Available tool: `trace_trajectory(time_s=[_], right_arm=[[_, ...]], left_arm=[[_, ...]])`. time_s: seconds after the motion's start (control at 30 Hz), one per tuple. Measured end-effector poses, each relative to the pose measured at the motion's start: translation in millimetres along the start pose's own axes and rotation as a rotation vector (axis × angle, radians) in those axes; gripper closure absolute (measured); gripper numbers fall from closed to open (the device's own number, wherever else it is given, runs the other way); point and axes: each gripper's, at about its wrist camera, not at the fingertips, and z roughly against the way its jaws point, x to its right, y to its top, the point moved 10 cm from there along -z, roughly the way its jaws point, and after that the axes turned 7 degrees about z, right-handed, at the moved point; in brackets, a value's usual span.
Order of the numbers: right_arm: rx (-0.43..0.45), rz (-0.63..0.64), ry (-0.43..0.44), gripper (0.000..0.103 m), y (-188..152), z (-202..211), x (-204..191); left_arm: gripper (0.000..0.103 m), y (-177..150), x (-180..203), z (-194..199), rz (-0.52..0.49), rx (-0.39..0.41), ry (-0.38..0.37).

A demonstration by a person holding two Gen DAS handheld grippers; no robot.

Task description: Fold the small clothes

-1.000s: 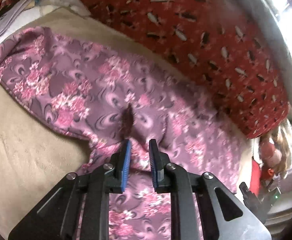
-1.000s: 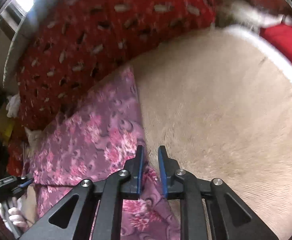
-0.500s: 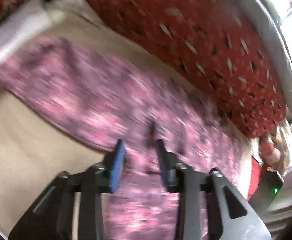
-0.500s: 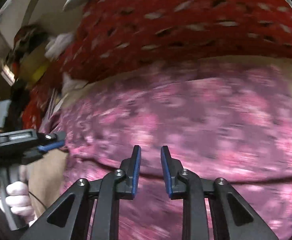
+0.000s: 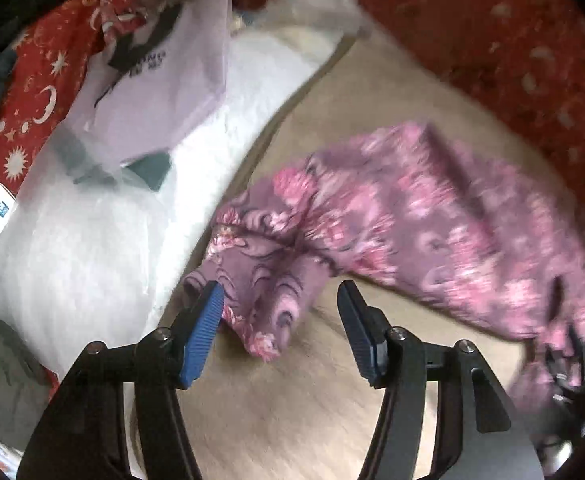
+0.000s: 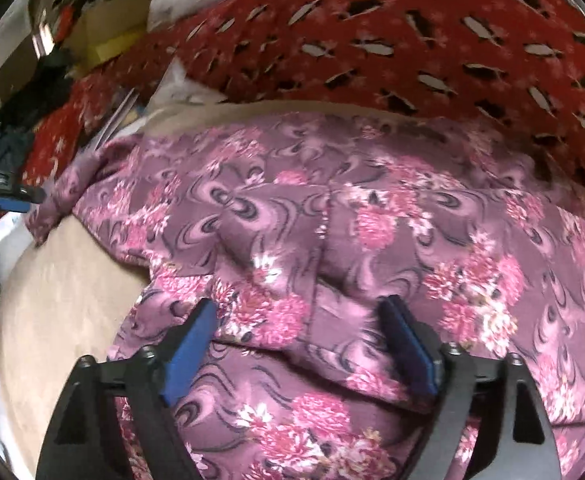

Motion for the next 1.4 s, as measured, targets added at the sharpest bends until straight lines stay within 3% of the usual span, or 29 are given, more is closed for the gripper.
trace_trajectory(time_s=[0.07, 0.1, 0.13, 0.23, 0.43, 0.5, 0.7, 0.8, 0.9, 0.97, 1.1, 1.23, 1.3, 1.4], right_arm=[[-0.011, 0.015, 0.010, 0.008, 1.5, -1.4, -4.0], [-0.019, 0.025, 0.013, 0.007, 1.4, -1.7, -5.6], [-0.031, 0.036, 0.016, 0.007, -2.6, 1.3, -2.2], [-0.061, 0.062, 0.023, 0.007, -3.6, 3.1, -4.8], [0.012, -0.071, 0.049, 0.012, -15.2, 49.2, 27.2], [0.034, -0.064, 0.001, 0.012, -22.4, 66.8, 45.0], [0.079, -0.070, -0.257, 0.012, -60.8, 122.7, 137.2], [0.056, -0.126, -0.353, 0.012, -91.1, 132.5, 186.2], [-0.007, -0.226, -0.357, 0.012, -132.0, 122.1, 222.2], [0.023, -0.259, -0.312, 0.011, -142.0, 119.3, 225.0], [0.019, -0.210, -0.350, 0.006, -141.8, 116.0, 218.9], [0.036, -0.224, -0.322, 0.004, -141.6, 116.5, 220.8], [0.042, -0.230, -0.309, 0.004, -141.4, 118.4, 221.8], [0.037, -0.238, -0.293, 0.005, -138.8, 120.1, 220.5]], left_arm=[[0.075, -1.8, -2.8, -8.8, 0.021, -0.006, 0.010], [0.096, -2.8, -2.7, -10.1, 0.048, -0.019, -0.012], [0.098, -2.1, -3.3, -8.5, 0.073, -0.026, -0.032], [0.098, 2.7, -2.1, 12.1, 0.119, 0.012, -0.069], [0.098, -7.1, 50.5, 79.0, 0.116, 0.005, -0.280], [0.098, -14.5, 79.5, 97.2, 0.098, -0.006, -0.330], [0.098, -51.9, 190.5, 134.2, 0.028, -0.082, -0.484], [0.098, -77.0, 249.8, 136.6, -0.006, -0.135, -0.541], [0.098, -101.5, 302.9, 134.3, -0.036, -0.184, -0.579], [0.098, -115.9, 338.1, 127.2, -0.061, -0.217, -0.594], [0.098, -140.2, 394.7, 88.5, -0.073, -0.273, -0.573], [0.098, -158.5, 411.0, 38.5, -0.022, -0.331, -0.528], [0.098, -157.8, 406.4, 42.0, -0.012, -0.324, -0.565], [0.094, -152.9, 392.0, 71.6, -0.077, -0.288, -0.629]])
